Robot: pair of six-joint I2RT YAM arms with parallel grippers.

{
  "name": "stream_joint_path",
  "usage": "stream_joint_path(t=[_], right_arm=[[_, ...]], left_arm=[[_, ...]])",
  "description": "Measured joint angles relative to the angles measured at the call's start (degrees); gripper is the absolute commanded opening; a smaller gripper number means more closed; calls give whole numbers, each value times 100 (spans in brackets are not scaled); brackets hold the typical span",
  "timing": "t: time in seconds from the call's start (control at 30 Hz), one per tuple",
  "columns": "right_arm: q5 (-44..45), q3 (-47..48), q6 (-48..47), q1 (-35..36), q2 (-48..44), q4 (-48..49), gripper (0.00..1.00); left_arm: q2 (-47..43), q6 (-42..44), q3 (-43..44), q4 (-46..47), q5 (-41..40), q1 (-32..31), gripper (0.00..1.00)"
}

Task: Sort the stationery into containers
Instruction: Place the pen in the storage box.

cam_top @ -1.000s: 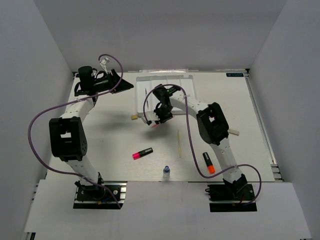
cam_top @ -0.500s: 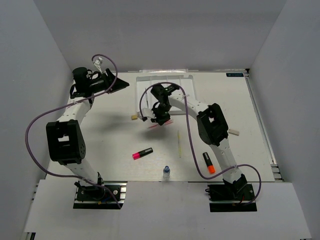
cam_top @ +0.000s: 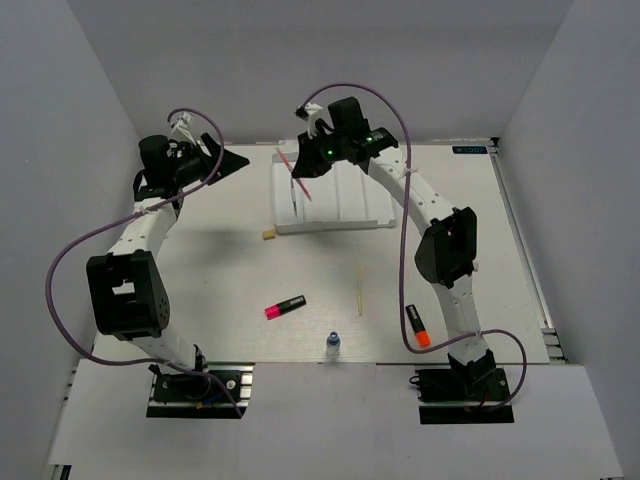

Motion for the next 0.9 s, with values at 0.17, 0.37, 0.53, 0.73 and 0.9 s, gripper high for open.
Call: stream_joint_path(t=[0.17, 0.37, 0.53, 0.73, 0.9], right_arm=[[151, 61, 1917, -369, 514, 501, 0], [339, -87, 3429, -367, 968, 907, 0], [496, -87, 4100, -326, 1176, 1246, 0], [748, -87, 4492, -319, 1434, 1530, 27], [907, -83, 4575, -319, 1613, 1711, 48]], left_arm=[[-2, 48, -31, -76, -138, 0, 67], [-2, 68, -173, -79, -236, 0, 67], [-2, 101, -297, -122, -308, 0, 68], [-4, 199, -356, -251, -461, 0, 70], [-13, 330, -411, -424, -566, 0, 70]])
